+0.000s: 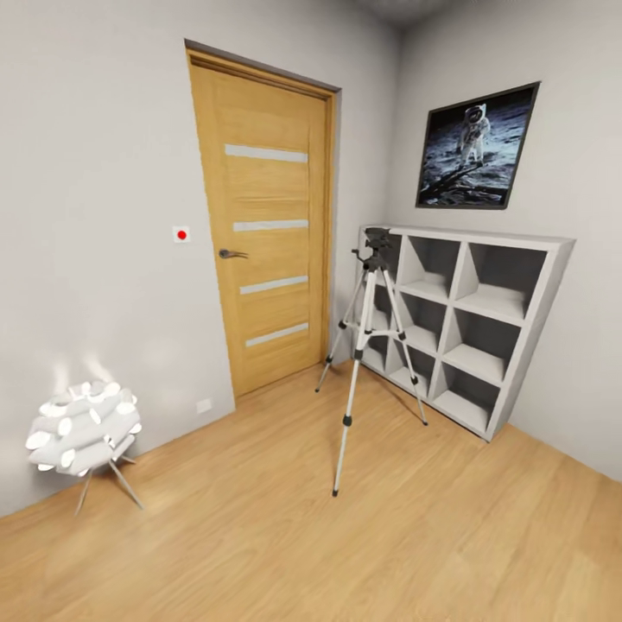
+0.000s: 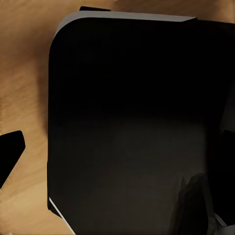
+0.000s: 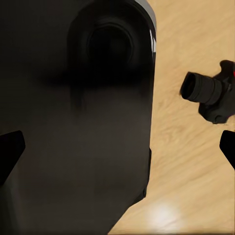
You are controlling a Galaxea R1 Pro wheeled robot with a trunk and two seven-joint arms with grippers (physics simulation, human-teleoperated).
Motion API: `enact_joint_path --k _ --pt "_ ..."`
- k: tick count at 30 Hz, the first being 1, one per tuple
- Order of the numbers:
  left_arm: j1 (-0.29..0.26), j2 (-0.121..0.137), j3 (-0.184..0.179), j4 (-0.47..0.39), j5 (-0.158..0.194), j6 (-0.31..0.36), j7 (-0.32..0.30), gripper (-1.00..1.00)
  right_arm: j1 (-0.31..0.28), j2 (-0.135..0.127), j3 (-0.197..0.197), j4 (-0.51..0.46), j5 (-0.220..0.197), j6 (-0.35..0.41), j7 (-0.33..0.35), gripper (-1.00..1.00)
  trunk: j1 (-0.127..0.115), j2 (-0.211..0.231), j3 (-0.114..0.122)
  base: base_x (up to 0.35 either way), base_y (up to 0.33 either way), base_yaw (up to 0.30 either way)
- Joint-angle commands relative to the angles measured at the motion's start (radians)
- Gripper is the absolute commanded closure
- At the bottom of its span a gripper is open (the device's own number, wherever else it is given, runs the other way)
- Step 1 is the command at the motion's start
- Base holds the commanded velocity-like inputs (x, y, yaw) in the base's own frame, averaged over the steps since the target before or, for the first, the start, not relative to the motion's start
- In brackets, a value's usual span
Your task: Attach the digital camera to the camera tripod in the bedroom.
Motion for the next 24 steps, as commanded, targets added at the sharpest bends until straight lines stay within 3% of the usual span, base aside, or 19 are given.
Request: enact_joint_path --k 1,24 --pt "0.0 0.0 0.0 -0.001 0.01 -0.002 0.0 -1.0 0.0 0.0 0.0 0.0 0.001 -0.003 -0.001 -1.0 0.0 0.0 -0.001 -0.027 0.0 -0.24" --pt "0.0 0.0 0.001 -0.001 0.012 -0.002 0.0 -1.0 0.0 0.0 0.0 0.0 0.001 -0.003 -0.001 -1.0 0.0 0.0 -0.001 -0.002 0.0 -0.235"
